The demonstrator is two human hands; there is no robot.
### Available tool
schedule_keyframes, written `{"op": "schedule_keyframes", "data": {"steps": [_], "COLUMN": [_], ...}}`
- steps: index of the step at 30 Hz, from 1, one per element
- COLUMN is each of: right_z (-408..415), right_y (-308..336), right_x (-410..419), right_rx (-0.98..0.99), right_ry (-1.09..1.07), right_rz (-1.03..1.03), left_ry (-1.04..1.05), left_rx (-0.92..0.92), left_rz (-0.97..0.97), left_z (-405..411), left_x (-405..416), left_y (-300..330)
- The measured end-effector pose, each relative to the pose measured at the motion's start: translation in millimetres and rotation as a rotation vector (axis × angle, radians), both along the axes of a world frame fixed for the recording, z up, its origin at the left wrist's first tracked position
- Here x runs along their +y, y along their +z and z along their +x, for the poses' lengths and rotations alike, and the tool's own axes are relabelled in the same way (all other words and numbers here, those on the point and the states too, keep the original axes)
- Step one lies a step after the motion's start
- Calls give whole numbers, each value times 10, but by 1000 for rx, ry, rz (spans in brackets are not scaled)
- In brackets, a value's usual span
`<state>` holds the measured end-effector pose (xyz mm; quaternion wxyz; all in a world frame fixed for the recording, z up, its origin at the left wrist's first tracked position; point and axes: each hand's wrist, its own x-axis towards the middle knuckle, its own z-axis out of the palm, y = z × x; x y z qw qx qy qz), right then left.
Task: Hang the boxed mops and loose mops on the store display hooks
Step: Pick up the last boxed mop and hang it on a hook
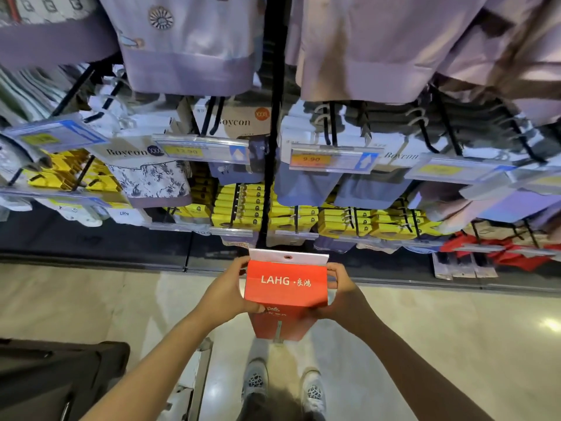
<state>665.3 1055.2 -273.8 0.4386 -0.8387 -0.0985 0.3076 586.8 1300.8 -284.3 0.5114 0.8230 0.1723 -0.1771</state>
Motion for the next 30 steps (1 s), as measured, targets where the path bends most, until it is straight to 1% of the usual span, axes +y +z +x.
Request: {"op": "schedule_keyframes", "data": {"steps": [4, 6, 8, 11, 14, 16, 21, 27, 30], "right_z": [-205, -284, -349, -442, -589, -739, -1242, -1838, -2117], "right_y": [93, 155, 270, 542, 880, 1161, 1877, 2616, 2875], "right_x": [-175, -278, -382, -563, -830, -1017, -1505, -2067, -2379], "right_rx": [-107, -128, -53, 103, 177, 199, 118, 21, -46], "right_ry": [-6, 11, -33, -138, -233, -290, -437, -650, -744], "right_rz": [-76, -131, -157, -111, -2, 57, 114, 160, 181], "left_ry": [-46, -72, -92, -130, -168, -202, -345, -517, -592], "left_rx": [-26, -34, -32, -33, -39, -48, -92, -222, -262], "left_rz": [65, 94, 114, 107, 59, -8, -114, -120, -166], "left_z": [-107, -155, -188, -226, -239, -252, -308, -390, -435], "left_x": [-159, -255, -351, -497, -649, -773, -1207, -1852, -2230], "left_y": [107, 178, 272, 494, 833, 1106, 1819, 2582, 2863]}}
